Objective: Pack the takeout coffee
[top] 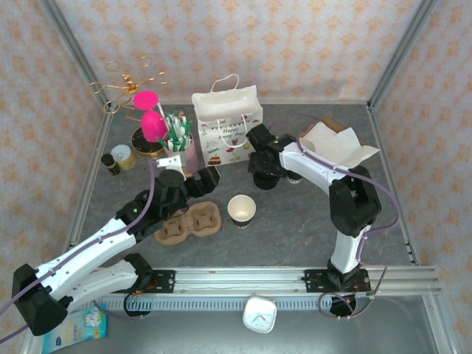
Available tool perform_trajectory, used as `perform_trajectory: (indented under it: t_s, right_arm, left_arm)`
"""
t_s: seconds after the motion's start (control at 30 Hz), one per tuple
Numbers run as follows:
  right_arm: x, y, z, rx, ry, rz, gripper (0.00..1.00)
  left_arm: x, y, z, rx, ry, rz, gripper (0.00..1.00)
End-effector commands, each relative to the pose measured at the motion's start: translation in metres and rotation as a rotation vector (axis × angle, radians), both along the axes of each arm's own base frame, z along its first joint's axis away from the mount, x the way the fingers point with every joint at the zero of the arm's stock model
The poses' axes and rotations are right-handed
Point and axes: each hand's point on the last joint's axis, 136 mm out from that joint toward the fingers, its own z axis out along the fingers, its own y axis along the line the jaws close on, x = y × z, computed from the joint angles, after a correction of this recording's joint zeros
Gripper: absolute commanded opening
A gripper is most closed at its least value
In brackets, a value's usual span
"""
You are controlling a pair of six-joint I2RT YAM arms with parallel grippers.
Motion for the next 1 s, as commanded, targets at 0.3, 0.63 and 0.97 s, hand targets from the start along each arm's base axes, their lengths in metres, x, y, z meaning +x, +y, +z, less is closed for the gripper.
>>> perform_trajectory:
  t_s: [0.3,0.63,0.97]
  right_arm:
    - [0.0,-0.008,0.001,-0.054,-0.018,-0.002,0.75]
    - [0.003,-0.012,0.031,-0.035,-0.069,-0.004,0.74]
    - [-0.001,-0.012,0.043,-0.005,-0.081,0.002,0.74]
  left_arm:
    - [0.0,0.003,-0.01,0.012,0.022,-0.001,0.99]
    - [0.001,0.002,-0.006,0.004,0.017,-0.004,0.99]
    - [0.002,0.003,-0.004,0.0,0.017,-0.001,0.99]
